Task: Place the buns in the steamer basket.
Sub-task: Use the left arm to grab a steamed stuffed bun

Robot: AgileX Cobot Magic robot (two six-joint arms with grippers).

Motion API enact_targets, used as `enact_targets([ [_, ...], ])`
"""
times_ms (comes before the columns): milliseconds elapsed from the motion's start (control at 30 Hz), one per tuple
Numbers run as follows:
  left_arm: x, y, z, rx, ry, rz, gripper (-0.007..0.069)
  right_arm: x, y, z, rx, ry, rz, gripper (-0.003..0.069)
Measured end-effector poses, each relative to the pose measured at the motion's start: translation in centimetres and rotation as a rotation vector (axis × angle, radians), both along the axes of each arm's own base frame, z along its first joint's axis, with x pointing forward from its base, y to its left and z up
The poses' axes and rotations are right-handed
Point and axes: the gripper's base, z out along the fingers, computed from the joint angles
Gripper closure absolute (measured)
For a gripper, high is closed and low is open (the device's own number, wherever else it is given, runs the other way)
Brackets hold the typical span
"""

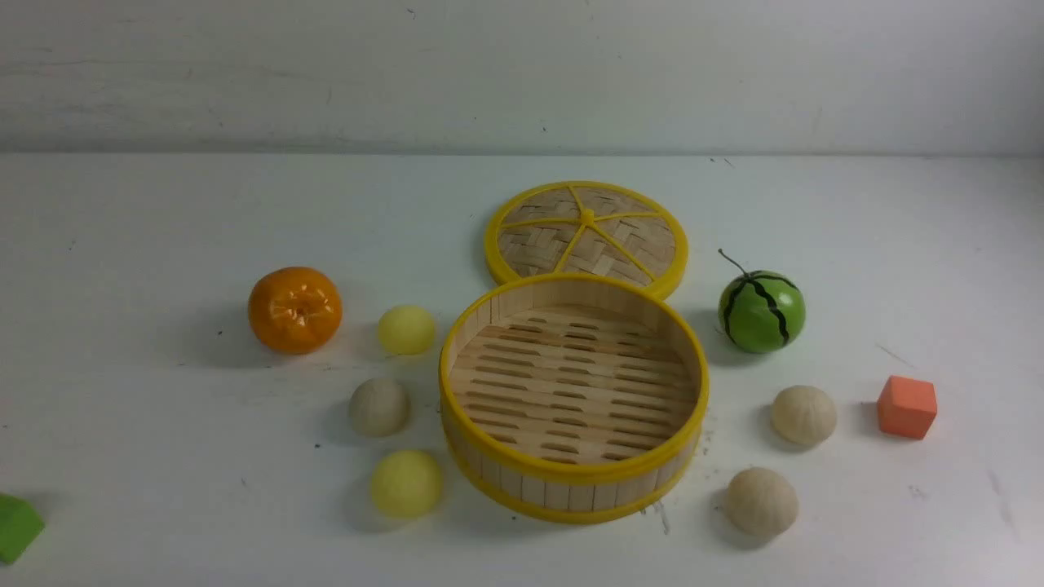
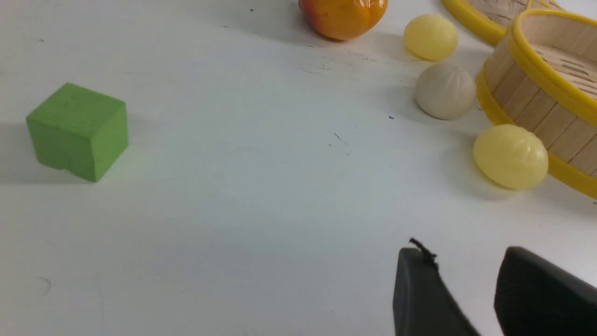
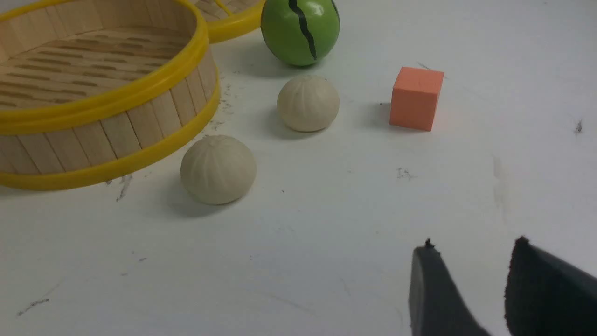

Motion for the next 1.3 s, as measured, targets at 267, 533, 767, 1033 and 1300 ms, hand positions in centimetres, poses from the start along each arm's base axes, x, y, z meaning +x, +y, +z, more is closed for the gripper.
enact_targets([
  [267,0.0,0.0,0.0,0.000,0.000,0.000,0.0387,0.0,0.0,0.0,0.000,0.000,0.000,0.0418],
  [533,0.0,0.0,0.0,0.000,0.000,0.000,0.0386,0.0,0.0,0.0,0.000,0.000,0.000,0.0418],
  [767,0.2,-0.1,0.7,-0.108,-0.066,0.016,0.0386,0.0,0.0,0.0,0.000,0.000,0.000,0.0418],
  [1033,0.4,-0.4,2.4,-0.806,-0.112,0.106,0.0388,0.0,0.0,0.0,0.000,0.000,0.000,0.0418],
  [1300,-1.5,-1.6,8.2,-0.714,-0.129,-0.078,0.0611,0.0,0.0,0.0,0.000,0.000,0.000,0.0418],
])
